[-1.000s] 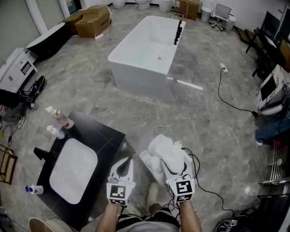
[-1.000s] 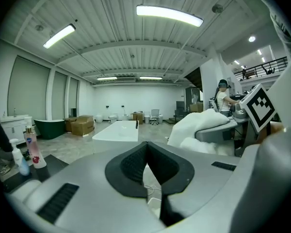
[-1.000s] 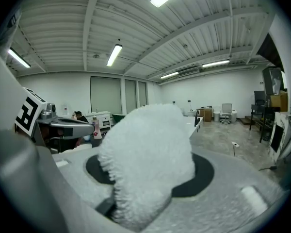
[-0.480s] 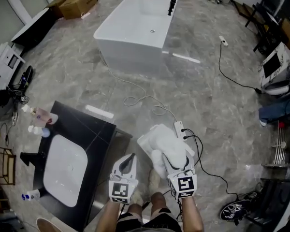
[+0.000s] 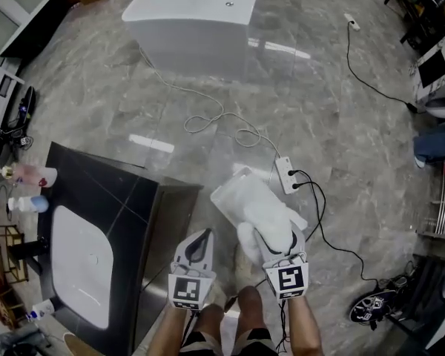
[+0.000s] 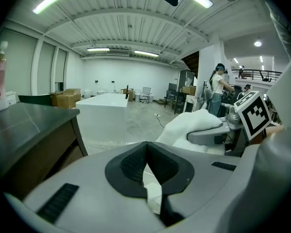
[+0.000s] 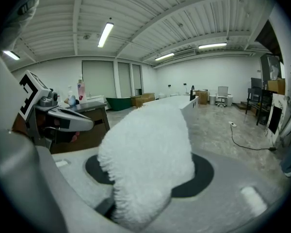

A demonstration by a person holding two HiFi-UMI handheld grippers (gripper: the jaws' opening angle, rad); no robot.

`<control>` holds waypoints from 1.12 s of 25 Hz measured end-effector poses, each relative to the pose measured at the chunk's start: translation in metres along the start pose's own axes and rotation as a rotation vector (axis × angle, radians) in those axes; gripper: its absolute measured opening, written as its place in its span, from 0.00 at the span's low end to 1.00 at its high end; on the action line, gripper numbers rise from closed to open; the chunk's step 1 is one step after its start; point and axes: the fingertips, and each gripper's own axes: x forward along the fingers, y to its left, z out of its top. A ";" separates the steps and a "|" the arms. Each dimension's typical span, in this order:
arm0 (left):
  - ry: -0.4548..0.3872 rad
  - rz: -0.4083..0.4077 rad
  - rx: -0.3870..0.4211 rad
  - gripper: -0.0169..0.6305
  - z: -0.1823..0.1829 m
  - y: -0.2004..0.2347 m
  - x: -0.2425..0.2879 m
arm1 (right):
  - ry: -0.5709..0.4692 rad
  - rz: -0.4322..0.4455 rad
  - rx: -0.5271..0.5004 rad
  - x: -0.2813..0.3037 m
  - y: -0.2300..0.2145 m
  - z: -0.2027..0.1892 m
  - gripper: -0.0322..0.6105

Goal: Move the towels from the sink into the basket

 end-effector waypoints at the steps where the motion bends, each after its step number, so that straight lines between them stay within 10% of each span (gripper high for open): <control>1: 0.005 0.000 -0.003 0.04 -0.010 0.002 0.009 | 0.003 0.004 -0.002 0.008 -0.001 -0.012 0.47; 28: 0.180 -0.011 -0.127 0.04 -0.279 0.020 0.182 | 0.186 0.048 0.073 0.180 -0.032 -0.338 0.50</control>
